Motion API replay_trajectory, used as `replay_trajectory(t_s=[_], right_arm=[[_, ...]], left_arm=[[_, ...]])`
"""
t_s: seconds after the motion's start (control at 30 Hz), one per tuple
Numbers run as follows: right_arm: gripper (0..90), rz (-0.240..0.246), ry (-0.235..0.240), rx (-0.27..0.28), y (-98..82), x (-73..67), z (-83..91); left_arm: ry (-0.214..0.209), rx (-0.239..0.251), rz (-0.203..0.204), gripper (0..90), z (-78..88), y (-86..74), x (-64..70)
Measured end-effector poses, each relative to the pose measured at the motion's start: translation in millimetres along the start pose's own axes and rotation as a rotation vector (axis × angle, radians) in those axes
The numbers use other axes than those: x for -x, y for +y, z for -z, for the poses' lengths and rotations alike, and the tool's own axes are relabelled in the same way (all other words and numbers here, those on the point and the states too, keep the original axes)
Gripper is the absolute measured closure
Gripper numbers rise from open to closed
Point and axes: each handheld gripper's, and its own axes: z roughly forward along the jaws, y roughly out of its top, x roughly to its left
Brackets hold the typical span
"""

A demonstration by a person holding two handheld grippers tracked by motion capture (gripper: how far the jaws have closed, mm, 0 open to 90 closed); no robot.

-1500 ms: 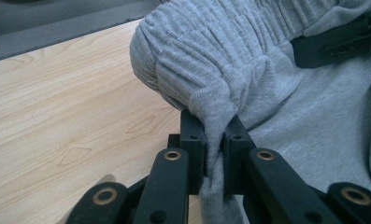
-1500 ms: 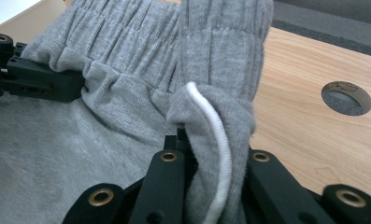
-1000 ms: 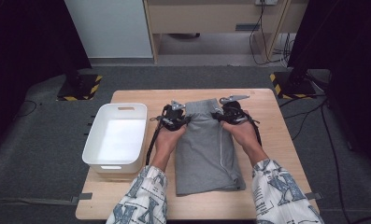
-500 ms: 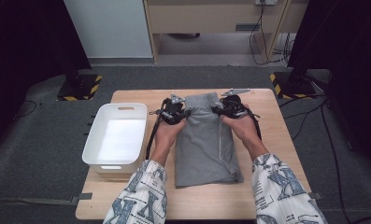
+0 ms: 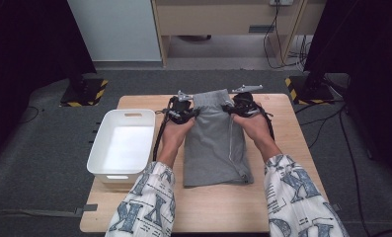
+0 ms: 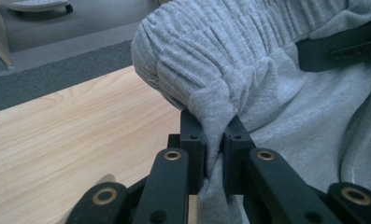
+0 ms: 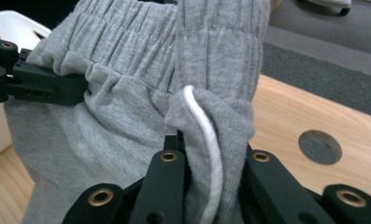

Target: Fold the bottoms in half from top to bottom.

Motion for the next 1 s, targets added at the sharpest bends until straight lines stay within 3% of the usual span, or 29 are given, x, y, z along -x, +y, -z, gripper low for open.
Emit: replay_trajectory(t_s=[0.23,1.0], right_arm=[[82.9,0.04,-0.015,0.012,1.8,-2.8,-1.2],[82.8,0.01,0.036,0.058,-32.0,-9.0,13.8]], left_arm=[[0.005,0.001,-0.011,82.0,4.2,1.2,0.6],[-0.015,0.043,-0.024,82.0,13.3,-22.2,18.0]])
